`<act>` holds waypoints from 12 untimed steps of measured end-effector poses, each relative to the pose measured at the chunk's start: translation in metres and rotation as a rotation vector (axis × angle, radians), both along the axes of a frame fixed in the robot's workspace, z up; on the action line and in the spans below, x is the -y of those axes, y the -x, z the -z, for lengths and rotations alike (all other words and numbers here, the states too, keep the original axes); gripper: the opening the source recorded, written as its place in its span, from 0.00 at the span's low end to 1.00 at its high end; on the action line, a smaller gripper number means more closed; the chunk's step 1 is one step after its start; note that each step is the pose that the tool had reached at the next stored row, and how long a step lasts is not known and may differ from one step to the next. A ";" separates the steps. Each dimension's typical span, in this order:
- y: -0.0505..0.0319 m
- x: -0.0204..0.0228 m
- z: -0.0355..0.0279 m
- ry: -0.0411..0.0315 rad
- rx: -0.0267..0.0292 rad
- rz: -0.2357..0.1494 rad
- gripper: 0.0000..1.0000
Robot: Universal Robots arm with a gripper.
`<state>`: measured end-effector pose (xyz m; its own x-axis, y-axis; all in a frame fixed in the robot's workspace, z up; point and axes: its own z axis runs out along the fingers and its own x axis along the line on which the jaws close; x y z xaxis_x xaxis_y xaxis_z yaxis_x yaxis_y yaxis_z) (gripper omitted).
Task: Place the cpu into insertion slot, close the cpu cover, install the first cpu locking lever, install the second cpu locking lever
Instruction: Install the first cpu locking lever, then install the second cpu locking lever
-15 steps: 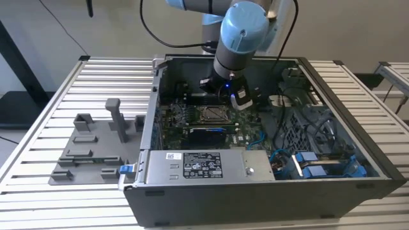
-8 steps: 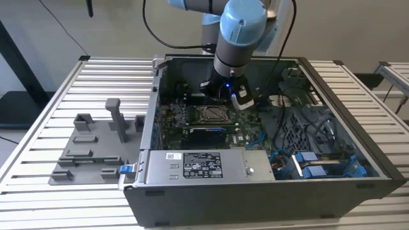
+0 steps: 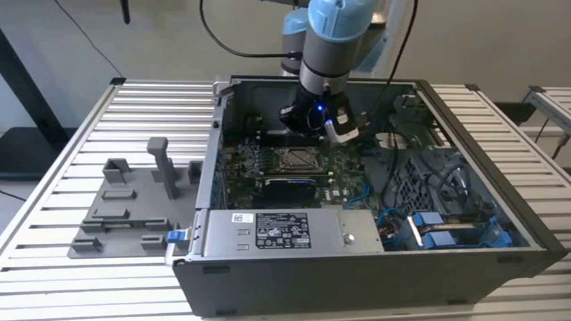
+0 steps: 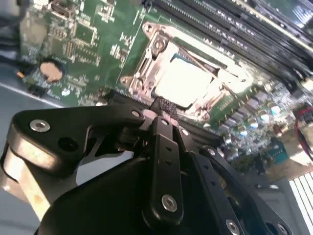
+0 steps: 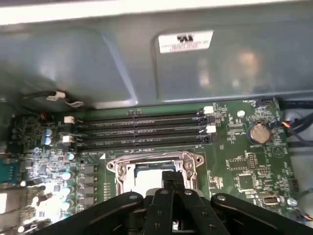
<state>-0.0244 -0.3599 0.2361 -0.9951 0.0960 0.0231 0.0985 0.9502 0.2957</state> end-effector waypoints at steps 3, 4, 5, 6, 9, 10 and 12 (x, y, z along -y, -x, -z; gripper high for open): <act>0.0000 0.0004 -0.0083 0.0041 0.0001 0.000 0.11; 0.0000 0.0006 -0.0092 0.0090 0.0001 0.000 0.11; -0.0001 0.0009 -0.0102 0.0152 0.0001 0.000 0.11; 0.0000 0.0011 -0.0111 0.0206 0.0001 0.000 0.11; 0.0000 0.0020 -0.0154 0.0333 0.0000 0.000 0.11; 0.0000 0.0029 -0.0170 0.0359 0.0000 0.000 0.11; -0.0003 0.0086 -0.0210 0.0395 -0.0007 0.000 0.11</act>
